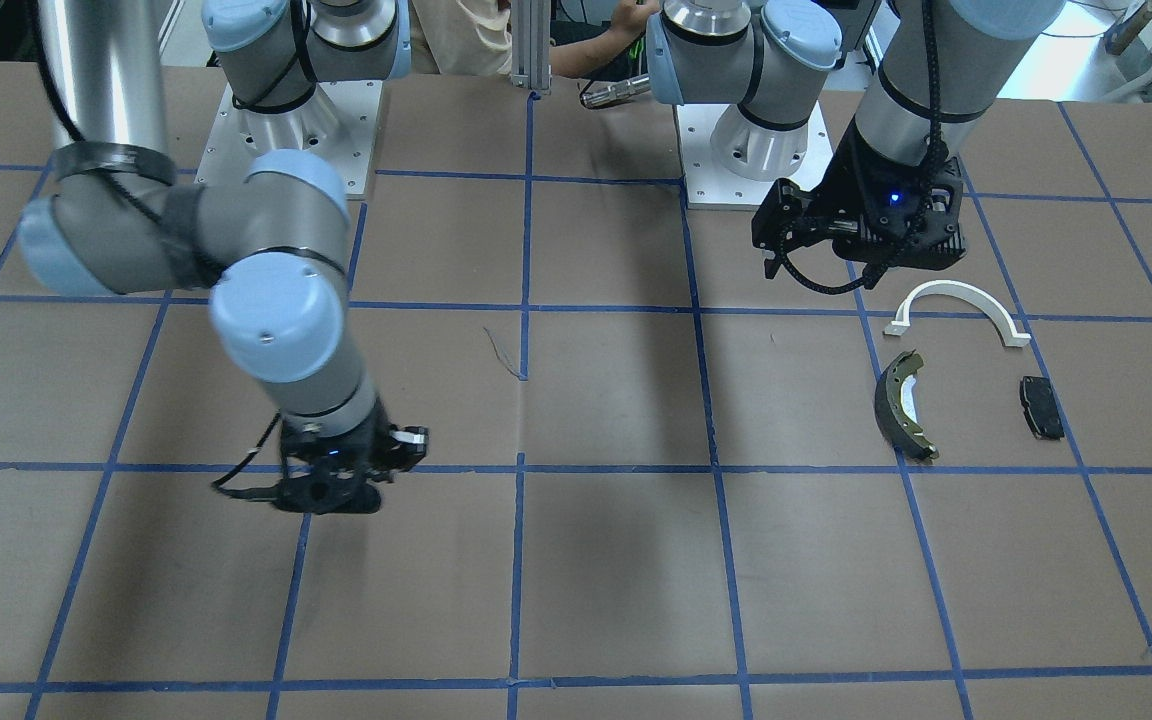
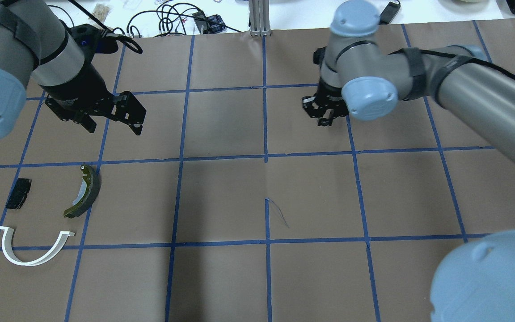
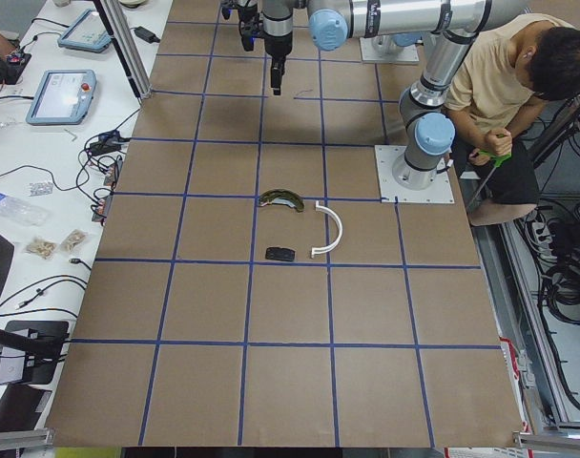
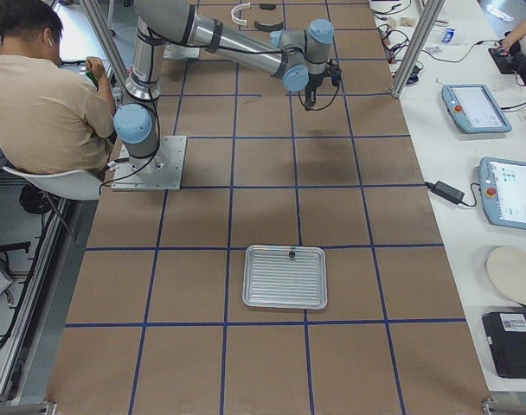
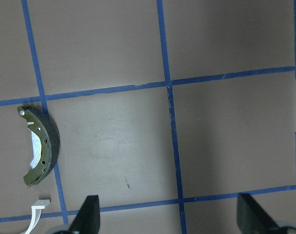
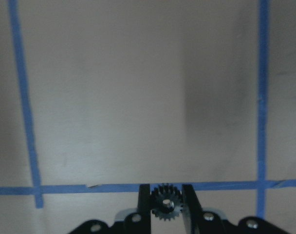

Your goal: Place bearing gear from tray to pile

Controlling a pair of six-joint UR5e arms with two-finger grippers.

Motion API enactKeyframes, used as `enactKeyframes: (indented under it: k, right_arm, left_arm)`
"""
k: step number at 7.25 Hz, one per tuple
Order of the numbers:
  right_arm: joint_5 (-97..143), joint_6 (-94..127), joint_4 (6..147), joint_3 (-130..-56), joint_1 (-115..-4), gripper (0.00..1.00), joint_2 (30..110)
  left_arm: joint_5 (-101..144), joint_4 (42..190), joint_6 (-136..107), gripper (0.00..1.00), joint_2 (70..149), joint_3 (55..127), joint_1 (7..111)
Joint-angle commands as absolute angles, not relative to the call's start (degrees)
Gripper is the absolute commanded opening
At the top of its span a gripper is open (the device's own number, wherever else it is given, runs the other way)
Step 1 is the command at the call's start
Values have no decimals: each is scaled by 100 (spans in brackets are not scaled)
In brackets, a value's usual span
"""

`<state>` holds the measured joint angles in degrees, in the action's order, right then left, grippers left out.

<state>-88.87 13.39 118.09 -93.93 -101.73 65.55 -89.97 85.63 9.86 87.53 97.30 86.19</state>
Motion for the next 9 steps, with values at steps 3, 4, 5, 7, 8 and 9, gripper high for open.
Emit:
enactKeyframes:
  k: [3,4,5,7,8,9]
  right_arm:
    - [-8562,3321,12506,-9457,-12075,12,5978]
    - [-8561,3331,12516,-9518,-12076,25,5950]
    - [-8569,3322,12507,-9536,-12067,48,6011]
    - [-8674,2860,12420,-9484,-11553,100,6317]
    - [-8710,2065,12045,-9527,-10896,100,6633]
    - [-8980,1082,11763,-9536,-10115,99,6958]
  left_arm:
    - [-8991,8543,976,100,8815,9721,8613]
    - [-9000,8543,976,100,8824,9712,8605]
    - [-9061,8552,976,100,8816,9712,8552]
    - [-9149,8378,924,100,8990,9721,8455]
    - [-9141,8202,888,100,9035,9712,8455]
    - [-9097,8157,801,100,9061,9721,8499]
